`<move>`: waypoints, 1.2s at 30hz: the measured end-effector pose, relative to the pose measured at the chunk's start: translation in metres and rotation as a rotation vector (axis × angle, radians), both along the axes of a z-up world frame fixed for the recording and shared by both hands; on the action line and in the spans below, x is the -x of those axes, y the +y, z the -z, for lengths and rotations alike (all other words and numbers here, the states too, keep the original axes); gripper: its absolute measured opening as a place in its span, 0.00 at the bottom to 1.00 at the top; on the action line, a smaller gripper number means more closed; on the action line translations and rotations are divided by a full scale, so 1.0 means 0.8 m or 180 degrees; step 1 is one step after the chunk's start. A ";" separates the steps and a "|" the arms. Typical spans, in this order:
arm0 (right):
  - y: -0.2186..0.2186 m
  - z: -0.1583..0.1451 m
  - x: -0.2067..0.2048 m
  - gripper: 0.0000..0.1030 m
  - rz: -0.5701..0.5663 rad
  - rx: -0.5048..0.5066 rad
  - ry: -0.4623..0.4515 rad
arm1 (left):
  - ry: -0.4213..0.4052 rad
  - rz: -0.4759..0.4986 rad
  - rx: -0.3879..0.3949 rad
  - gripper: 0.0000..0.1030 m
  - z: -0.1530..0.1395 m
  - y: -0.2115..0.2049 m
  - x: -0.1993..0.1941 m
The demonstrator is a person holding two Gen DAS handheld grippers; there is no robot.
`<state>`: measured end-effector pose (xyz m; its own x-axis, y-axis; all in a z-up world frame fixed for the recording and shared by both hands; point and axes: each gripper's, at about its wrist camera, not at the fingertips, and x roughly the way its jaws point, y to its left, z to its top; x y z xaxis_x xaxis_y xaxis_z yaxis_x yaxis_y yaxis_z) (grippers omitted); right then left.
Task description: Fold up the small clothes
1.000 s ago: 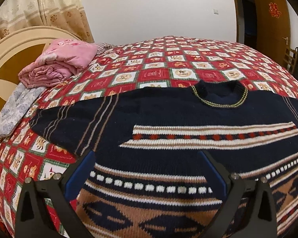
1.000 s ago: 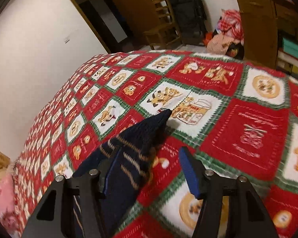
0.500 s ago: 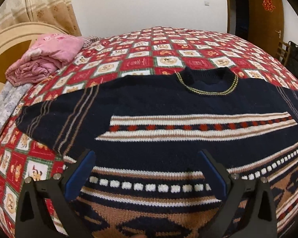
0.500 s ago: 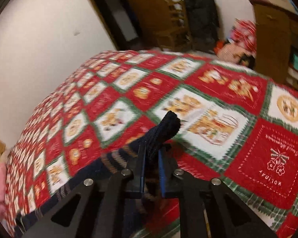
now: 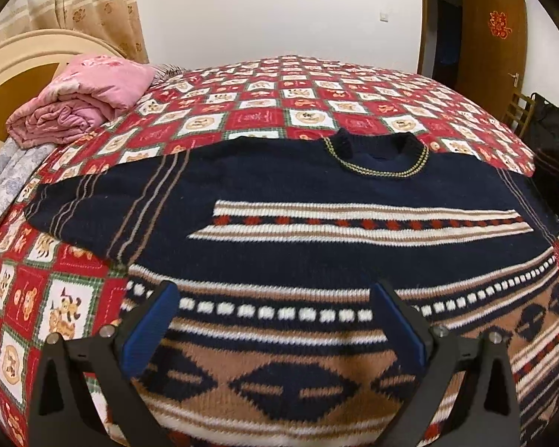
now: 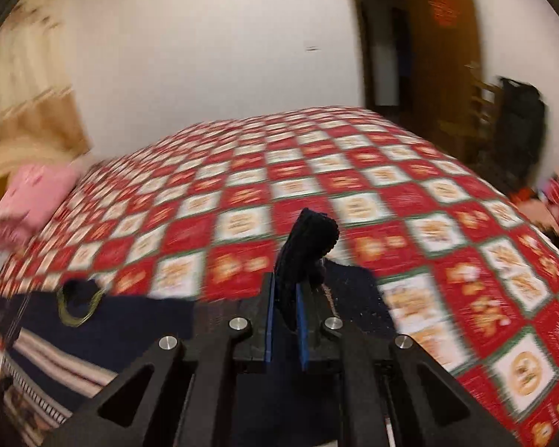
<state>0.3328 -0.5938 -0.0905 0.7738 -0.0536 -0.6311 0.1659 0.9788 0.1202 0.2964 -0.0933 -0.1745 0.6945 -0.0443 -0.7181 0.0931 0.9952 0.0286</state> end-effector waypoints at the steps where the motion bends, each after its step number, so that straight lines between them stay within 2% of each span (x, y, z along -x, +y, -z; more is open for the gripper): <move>1: 0.017 0.002 -0.001 0.09 -0.0092 -0.0022 0.0025 | -0.0005 -0.0001 -0.0003 1.00 0.000 0.003 0.002; 6: 0.099 0.020 -0.006 0.09 -0.0448 -0.0062 0.0103 | -0.0009 -0.0020 0.0036 1.00 -0.002 0.022 0.010; 16: 0.223 0.067 -0.015 0.10 -0.0893 0.0208 0.0326 | -0.0035 -0.0052 0.0131 1.00 -0.006 0.038 0.016; 19: 0.242 0.089 -0.013 0.25 -0.1202 0.0012 0.0493 | 0.0000 -0.0002 0.0158 1.00 -0.007 0.033 0.014; 20: 0.244 0.092 -0.009 0.42 -0.1286 -0.0023 0.0534 | 0.0003 0.0022 0.0174 1.00 -0.008 0.030 0.013; 21: 0.244 0.092 -0.002 0.50 -0.1344 -0.0057 0.0538 | 0.0001 0.0039 0.0176 1.00 -0.010 0.028 0.013; 23: 0.234 0.085 0.017 0.51 -0.1410 -0.0160 0.0417 | -0.0015 0.0100 0.0191 1.00 -0.015 0.018 0.010; 26: 0.201 0.071 0.041 0.51 -0.1311 -0.0270 0.0217 | 0.0009 0.0239 0.0290 1.00 -0.022 -0.006 0.001; 30: 0.139 0.062 0.070 0.59 -0.0856 -0.0396 -0.0014 | 0.0023 0.0476 0.0368 1.00 -0.025 -0.059 -0.016; 35: 0.090 0.059 0.100 0.59 -0.0552 -0.0648 -0.0204 | -0.0019 0.0936 0.0343 0.99 -0.026 -0.156 -0.034; 36: 0.083 0.057 0.102 0.59 -0.0511 -0.0688 -0.0246 | 0.0015 0.1035 0.0371 0.94 -0.024 -0.174 -0.039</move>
